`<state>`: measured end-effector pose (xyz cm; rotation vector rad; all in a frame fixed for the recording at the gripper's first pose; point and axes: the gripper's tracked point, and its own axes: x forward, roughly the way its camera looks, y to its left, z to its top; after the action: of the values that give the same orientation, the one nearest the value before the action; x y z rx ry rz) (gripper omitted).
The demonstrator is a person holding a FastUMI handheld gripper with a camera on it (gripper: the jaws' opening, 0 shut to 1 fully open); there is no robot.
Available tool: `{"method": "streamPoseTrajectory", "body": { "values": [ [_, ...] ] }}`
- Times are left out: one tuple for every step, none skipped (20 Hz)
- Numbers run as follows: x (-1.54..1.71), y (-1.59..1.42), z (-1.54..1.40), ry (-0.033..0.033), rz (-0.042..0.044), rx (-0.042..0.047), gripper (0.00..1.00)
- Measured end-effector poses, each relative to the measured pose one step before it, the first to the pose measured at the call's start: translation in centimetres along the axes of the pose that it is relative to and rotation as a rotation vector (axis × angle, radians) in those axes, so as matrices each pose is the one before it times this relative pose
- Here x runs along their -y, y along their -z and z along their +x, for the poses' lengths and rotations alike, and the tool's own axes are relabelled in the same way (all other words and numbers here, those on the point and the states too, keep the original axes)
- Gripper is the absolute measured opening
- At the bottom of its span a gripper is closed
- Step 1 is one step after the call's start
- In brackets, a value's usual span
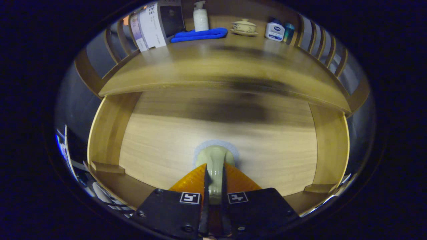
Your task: Pull open the drawer, take out the items inside it, and place them on the countertop above the cabinet.
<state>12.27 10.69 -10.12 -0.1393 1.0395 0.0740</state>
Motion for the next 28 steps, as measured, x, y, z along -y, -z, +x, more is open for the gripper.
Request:
{"method": "streamPoseTrajectory", "body": {
  "values": [
    [0.061,-0.359,-0.626,0.00206,-0.01326,0.01679,0.17],
    [0.005,-0.373,-0.753,-0.00168,-0.01128,0.01783,0.17],
    [0.032,-0.451,-0.796,-0.00022,-0.00436,0.02082,0.17],
    [0.044,-0.601,-0.67,0.00563,-0.00972,0.02376,0.17],
    [-0.025,-0.845,-0.89,0.00006,-0.01015,0.02834,0.17],
    [-0.142,-0.607,-0.888,-0.00746,-0.00018,0.02184,0.17],
    [-0.485,-0.615,-0.89,-0.02098,0.00028,0.01388,0.17],
    [-0.311,-0.569,-1.007,-0.01443,0.00271,0.01347,0.17],
    [-0.187,-0.744,-0.786,-0.01046,-0.00465,0.01914,0.17],
    [-0.002,-0.867,-0.731,-0.00332,-0.00796,0.01808,0.17],
    [0.185,-1.163,-0.619,0.00968,-0.006,0.02486,0.17],
    [0.434,-1.225,-0.414,0.01748,-0.00474,0.02533,0.17],
    [0.455,-1.31,-0.191,0.01204,0.00196,0.0193,0.17],
    [0.288,-0.924,-0.164,0.00377,0.00937,0.0087,0.17],
    [0.063,-0.736,0.067,-0.00158,0.01434,-0.00264,0.17],
    [0.106,-0.634,0.387,-0.00248,0.01892,-0.00654,0.17],
    [0.219,-0.748,0.544,0.00077,0.01085,-0.00648,0.17],
    [0.369,-0.817,0.521,0.00807,0.01209,-0.00087,0.17],
    [0.268,-0.859,0.683,0.00536,0.0062,0.0008,0.17],
    [0.431,-0.754,0.536,0.00933,0.01332,-0.00307,0.17],
    [0.283,-0.683,0.796,0.00169,0.01964,-0.00584,0.17],
    [-0.042,-0.648,0.872,-0.00058,0.02324,-0.01113,0.17],
    [0.272,-0.603,0.476,0.00567,0.02749,-0.0163,0.17],
    [0.059,-0.661,0.899,0.00185,0.0133,-0.01139,0.17],
    [0.151,-0.521,0.527,0.01055,0.00582,-0.00727,0.17],
    [0.389,-0.672,0.605,0.01448,0.00069,-0.00201,0.17],
    [0.213,-0.601,0.567,0.01227,-0.00228,-0.00464,0.17],
    [-0.117,-0.299,0.375,0.00429,0.00563,-0.00681,0.17]
  ]
}}
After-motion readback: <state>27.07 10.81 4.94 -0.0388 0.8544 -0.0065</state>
